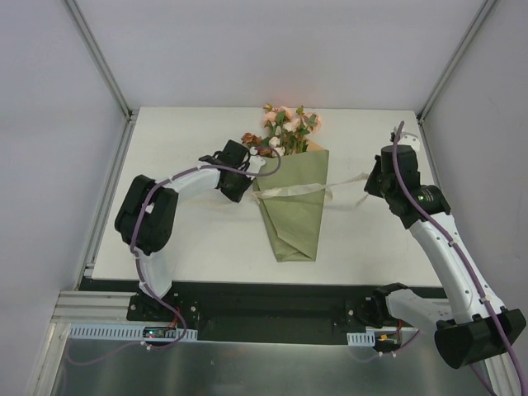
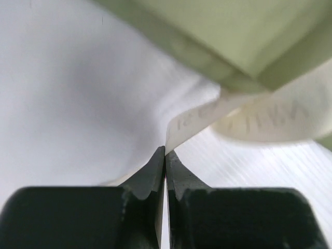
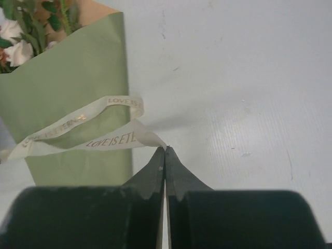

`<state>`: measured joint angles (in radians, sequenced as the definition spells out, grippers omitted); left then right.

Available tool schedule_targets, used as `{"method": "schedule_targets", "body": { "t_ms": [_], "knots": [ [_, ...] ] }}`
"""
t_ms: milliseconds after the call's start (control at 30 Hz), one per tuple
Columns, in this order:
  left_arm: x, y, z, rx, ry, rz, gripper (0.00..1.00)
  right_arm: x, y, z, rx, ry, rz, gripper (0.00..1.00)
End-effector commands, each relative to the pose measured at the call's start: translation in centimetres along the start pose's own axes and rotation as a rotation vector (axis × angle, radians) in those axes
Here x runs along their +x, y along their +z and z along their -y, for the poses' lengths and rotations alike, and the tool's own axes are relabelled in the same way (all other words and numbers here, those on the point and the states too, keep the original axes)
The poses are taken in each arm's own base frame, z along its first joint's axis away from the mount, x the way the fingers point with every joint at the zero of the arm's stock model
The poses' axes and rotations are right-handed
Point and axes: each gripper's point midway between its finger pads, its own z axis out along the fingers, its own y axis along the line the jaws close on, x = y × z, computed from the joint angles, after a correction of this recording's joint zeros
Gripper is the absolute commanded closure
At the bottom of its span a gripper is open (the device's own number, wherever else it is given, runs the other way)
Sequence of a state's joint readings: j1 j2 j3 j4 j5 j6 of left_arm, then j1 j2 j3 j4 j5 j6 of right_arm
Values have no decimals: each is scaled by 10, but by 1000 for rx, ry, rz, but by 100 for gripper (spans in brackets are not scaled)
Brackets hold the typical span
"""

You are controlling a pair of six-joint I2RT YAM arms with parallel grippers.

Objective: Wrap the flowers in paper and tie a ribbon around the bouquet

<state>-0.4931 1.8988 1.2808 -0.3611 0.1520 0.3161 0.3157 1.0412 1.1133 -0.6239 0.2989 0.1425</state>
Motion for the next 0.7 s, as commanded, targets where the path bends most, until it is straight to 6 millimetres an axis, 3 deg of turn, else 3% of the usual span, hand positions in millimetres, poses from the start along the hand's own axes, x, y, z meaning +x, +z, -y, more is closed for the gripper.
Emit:
{"method": "schedule_targets", "body": {
  "t_ms": [0, 33, 67, 167, 367, 467, 567, 667],
  "knots": [
    [10, -62, 21, -27, -302, 51, 100, 3, -2, 37, 170, 80, 20, 100],
    [7, -82, 27, -25, -352, 104, 100, 6, 1, 40, 184, 84, 8, 99],
    [20, -84, 29, -40, -385, 94, 100, 9, 4, 41, 189, 89, -7, 99],
    [15, -113, 38, -20, -443, 184, 100, 13, 16, 45, 206, 107, -52, 99],
    [-31, -167, 86, 270, -400, 354, 100, 7, 29, 54, 241, 119, -78, 100],
    [-39, -174, 99, 356, -419, 362, 100, 9, 42, 71, 299, 157, -111, 100],
    [-34, -170, 90, 295, -479, 361, 100, 16, 59, 95, 369, 213, -166, 99],
    [-28, -170, 83, 254, -509, 366, 100, 25, 81, 106, 391, 242, -231, 100]
  ]
}}
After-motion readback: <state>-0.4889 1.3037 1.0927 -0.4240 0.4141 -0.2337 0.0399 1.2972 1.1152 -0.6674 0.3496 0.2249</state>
